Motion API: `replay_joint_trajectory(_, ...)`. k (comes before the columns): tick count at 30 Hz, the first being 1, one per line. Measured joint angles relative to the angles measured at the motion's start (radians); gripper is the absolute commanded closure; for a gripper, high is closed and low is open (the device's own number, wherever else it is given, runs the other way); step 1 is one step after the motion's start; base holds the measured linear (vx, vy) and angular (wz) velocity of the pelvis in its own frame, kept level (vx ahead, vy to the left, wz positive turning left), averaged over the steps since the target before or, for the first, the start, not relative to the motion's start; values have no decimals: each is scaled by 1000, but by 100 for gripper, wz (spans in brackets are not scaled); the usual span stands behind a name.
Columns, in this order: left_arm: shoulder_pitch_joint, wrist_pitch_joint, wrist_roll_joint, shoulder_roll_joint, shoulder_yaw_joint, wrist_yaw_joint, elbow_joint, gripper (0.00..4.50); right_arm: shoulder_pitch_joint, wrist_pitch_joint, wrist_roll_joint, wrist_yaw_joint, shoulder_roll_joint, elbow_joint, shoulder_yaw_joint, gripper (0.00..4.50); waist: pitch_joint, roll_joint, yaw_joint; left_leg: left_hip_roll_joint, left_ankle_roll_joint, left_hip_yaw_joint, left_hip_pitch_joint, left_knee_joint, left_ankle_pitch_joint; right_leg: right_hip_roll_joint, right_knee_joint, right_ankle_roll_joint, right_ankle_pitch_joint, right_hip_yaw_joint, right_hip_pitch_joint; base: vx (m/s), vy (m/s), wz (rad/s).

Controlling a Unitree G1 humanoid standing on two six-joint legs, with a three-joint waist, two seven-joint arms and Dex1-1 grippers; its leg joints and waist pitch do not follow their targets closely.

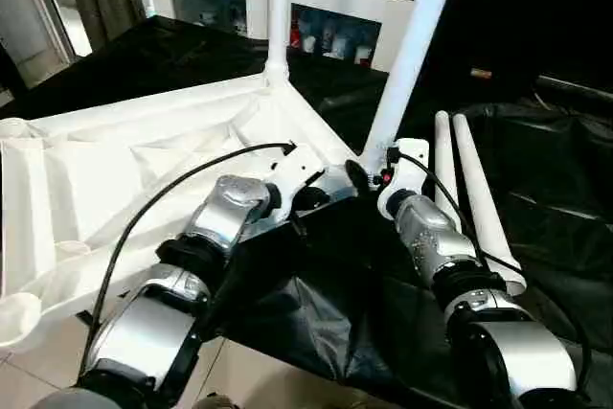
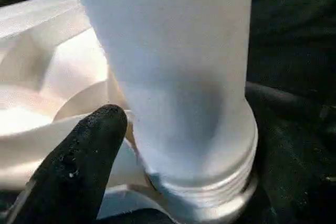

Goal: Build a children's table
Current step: Rotate leg to tighten

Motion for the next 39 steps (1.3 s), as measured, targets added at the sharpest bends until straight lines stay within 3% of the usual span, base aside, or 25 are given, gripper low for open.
replay_joint_trajectory(7,52,-40,-27,113,-17,-220,-93,450,82,28,-40,419,-169,-154,149,60,1,-2,5,1,2,1,-3,2,2,1,-3,-1,-5,0,0,0,0,0)
replay_joint_trajectory(17,108,-47,-67,211,-21,-398,-183,450,145,82,-38,750,-300,-325,263,60,4,-8,10,4,4,4,-4,2,1,3,-3,-2,-7,0,-1,0,0,0)
replay_joint_trajectory(22,113,-48,-77,230,-20,-428,-189,450,150,91,-39,797,-311,-334,272,60,5,-9,11,4,3,4,-3,3,1,3,-1,-2,-7,0,-1,0,0,0)
replay_joint_trajectory(30,130,-40,-78,234,-19,-435,-218,450,156,114,-36,794,-308,-348,266,121,5,-10,12,5,3,4,-3,3,1,3,-1,-3,-8,0,-1,0,0,0)
replay_joint_trajectory(31,135,-40,-78,235,-19,-436,-226,450,163,115,-35,794,-308,-356,266,146,5,-10,14,5,3,4,-3,3,1,3,-1,-3,-8,0,-1,0,0,0)
replay_joint_trajectory(39,142,-37,-79,241,-19,-448,-234,450,192,131,-30,789,-305,-391,262,171,5,-9,16,5,3,4,-1,4,1,3,1,-3,-8,0,-1,0,0,0)
